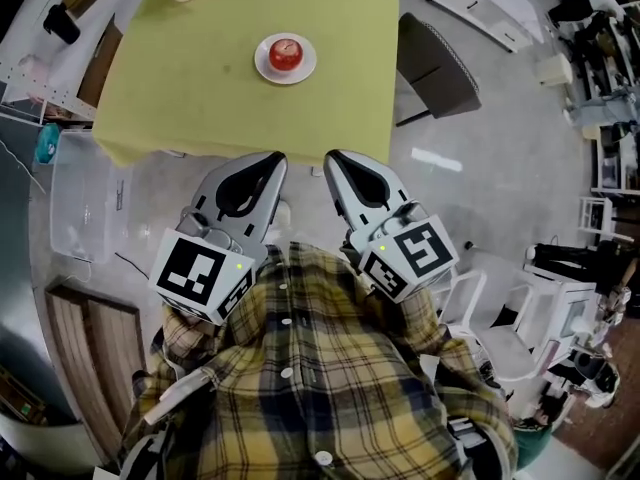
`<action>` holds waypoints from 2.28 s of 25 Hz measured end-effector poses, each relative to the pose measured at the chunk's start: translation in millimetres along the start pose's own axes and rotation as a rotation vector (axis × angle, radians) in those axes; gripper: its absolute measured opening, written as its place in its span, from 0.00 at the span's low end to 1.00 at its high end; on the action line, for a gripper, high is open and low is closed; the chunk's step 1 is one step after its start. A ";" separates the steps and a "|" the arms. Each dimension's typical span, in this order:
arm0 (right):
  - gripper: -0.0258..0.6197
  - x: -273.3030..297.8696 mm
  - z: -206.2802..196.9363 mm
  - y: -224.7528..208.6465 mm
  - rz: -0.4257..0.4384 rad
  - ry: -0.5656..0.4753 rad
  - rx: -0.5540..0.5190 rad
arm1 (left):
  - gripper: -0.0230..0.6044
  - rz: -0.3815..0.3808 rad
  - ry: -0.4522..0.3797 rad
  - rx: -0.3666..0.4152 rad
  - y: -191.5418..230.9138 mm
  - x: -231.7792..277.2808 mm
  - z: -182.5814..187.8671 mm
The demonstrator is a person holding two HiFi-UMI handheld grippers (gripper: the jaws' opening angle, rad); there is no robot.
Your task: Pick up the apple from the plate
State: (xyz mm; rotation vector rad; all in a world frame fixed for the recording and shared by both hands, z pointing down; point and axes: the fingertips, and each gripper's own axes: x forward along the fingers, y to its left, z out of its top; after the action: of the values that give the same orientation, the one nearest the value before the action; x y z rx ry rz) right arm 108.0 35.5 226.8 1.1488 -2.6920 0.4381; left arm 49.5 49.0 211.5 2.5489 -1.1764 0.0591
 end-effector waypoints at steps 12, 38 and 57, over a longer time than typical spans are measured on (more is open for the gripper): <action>0.04 43.3 11.4 -37.0 0.025 0.019 0.009 | 0.05 0.015 0.001 -0.004 34.9 42.4 14.5; 0.04 238.9 43.4 -94.6 -0.301 -0.029 0.129 | 0.05 -0.282 0.171 0.045 244.1 123.3 60.0; 0.04 243.3 33.1 -114.5 -0.280 0.008 0.152 | 0.05 -0.253 0.199 -0.014 249.4 143.0 45.3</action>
State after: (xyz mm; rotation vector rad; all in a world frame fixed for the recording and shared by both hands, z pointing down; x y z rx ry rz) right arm 23.0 -214.8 286.0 1.5340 -2.4720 0.6054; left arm -47.1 -220.6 263.5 2.5872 -0.7735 0.2367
